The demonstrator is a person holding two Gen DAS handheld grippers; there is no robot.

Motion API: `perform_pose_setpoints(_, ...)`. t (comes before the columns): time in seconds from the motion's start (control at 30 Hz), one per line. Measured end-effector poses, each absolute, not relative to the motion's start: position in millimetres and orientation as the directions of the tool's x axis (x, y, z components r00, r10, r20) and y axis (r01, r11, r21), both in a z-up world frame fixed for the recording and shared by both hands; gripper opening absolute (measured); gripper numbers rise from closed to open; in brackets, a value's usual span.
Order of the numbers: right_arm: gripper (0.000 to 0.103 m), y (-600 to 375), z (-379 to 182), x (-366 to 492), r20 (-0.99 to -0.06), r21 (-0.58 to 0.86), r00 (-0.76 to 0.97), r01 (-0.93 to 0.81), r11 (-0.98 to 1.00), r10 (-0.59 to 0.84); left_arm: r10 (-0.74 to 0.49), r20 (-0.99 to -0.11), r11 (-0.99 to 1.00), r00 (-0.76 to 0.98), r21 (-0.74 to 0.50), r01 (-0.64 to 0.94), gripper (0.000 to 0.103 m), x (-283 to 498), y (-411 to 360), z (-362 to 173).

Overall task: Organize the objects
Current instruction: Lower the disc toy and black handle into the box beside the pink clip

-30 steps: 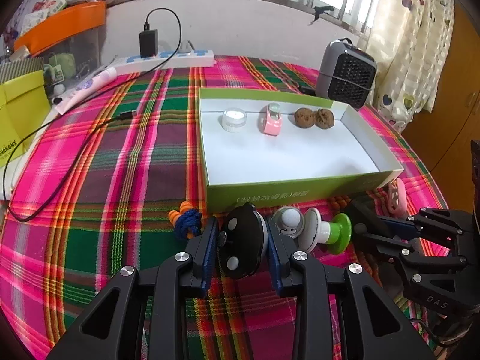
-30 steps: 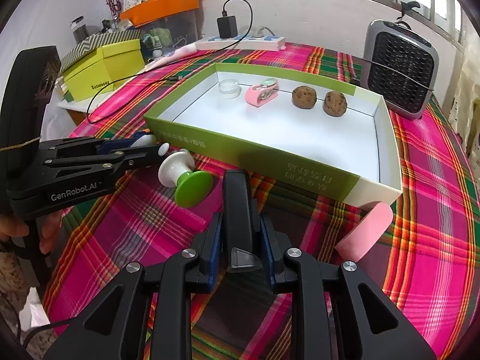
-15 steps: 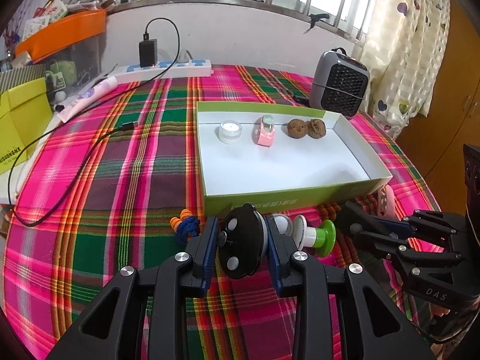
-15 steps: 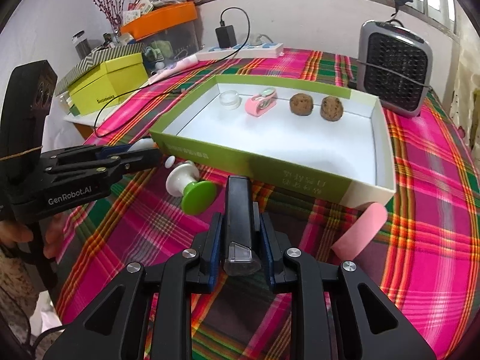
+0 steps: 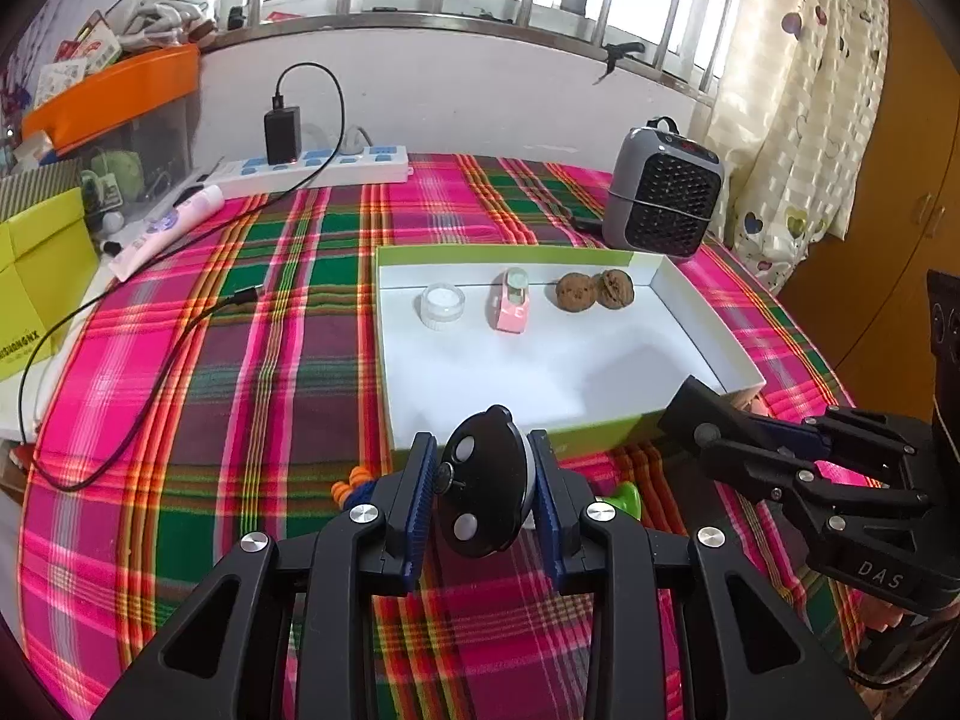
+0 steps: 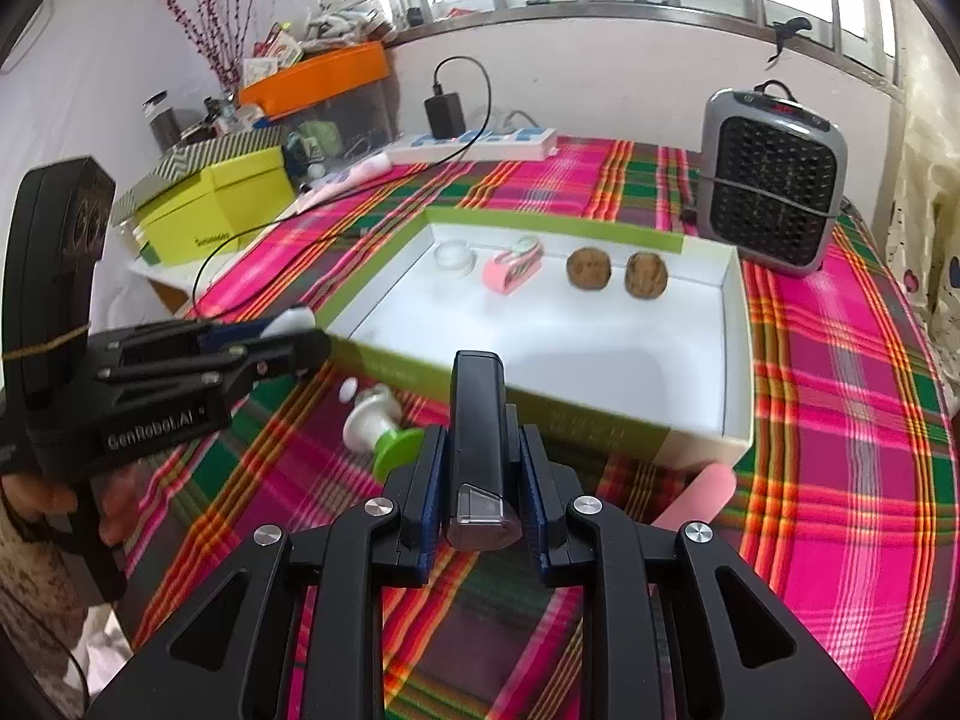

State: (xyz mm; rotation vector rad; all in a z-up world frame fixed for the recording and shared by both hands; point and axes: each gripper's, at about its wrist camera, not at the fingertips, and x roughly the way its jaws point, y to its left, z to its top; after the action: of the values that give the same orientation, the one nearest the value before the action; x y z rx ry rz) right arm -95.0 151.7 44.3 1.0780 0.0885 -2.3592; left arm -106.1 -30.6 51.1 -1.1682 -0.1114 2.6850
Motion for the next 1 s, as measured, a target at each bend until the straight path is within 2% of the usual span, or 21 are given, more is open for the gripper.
perform_pose_setpoints(1.0,0.024,126.6,36.8,-178.2,-0.749,0.173,-0.541,0.398,-0.901,-0.383,0.235,-0.741,-0.972,-0.629,-0.158,-0.176,0.028,-186.5,-23.2,36.8)
